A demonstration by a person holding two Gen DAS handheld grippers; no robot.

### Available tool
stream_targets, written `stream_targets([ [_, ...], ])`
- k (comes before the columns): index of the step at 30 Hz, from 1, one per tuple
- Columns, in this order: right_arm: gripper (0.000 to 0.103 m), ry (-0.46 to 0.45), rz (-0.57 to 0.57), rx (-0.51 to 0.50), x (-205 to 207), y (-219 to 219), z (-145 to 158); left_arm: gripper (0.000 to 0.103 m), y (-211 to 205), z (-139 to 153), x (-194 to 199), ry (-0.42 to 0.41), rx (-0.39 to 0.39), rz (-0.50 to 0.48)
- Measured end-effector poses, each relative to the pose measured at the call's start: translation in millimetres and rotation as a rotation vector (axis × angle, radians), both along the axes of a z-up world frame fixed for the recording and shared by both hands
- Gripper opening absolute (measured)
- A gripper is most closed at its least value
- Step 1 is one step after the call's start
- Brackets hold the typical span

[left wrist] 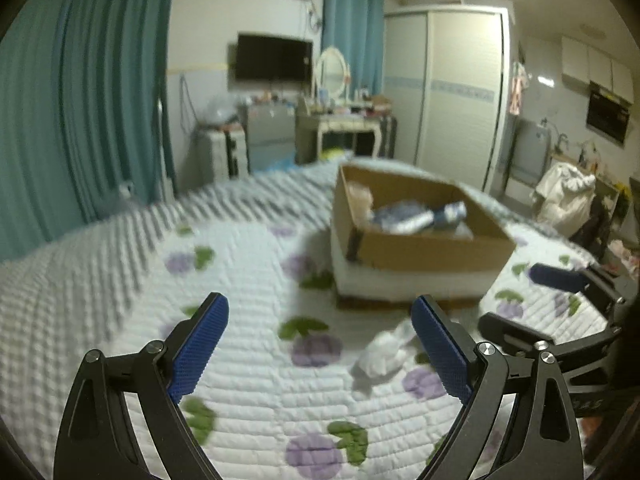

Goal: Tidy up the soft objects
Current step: 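Grasp the white plastic bag with the left tool while the right grasps a white sock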

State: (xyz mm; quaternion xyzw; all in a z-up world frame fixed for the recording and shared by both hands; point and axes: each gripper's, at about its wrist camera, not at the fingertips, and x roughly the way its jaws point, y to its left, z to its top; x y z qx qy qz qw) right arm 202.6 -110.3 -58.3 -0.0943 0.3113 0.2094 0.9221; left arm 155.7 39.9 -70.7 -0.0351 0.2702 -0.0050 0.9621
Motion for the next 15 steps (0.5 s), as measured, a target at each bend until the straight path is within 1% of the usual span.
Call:
stream_targets([
  [2,0.083,0.054,-0.011,0.006,14,-2,-23,0.094,-4,-16,9,0.042,-0.002,-0.008],
  [4,0.079,0.099,-0.022,0.005,26,-4,-42,0.094,-10,-32,18,0.08,0.013,-0.015],
  [5,0.073,0.121,-0.028,-0.004,32,-4,-52,0.094,-11,-38,18,0.091,0.025,-0.016],
  [7,0.063,0.151,-0.025,-0.011,41,-4,-64,0.093,-19,-50,23,0.114,0.043,-0.026],
  [9,0.059,0.176,-0.015,-0.011,48,-3,-72,0.093,-24,-59,25,0.138,0.043,-0.041],
  [10,0.051,0.19,-0.012,-0.008,53,-3,-77,0.093,-26,-62,26,0.148,0.047,-0.047],
  [11,0.041,0.204,-0.005,-0.001,55,-3,-80,0.093,-28,-65,27,0.154,0.052,-0.053],
  [12,0.037,0.216,0.001,0.005,57,-2,-82,0.093,-29,-67,29,0.161,0.057,-0.064],
  [14,0.019,0.235,0.022,0.021,60,-1,-85,0.092,-34,-71,32,0.171,0.061,-0.087],
  [15,0.019,0.233,0.026,0.019,60,-1,-85,0.092,-37,-72,33,0.174,0.064,-0.094],
])
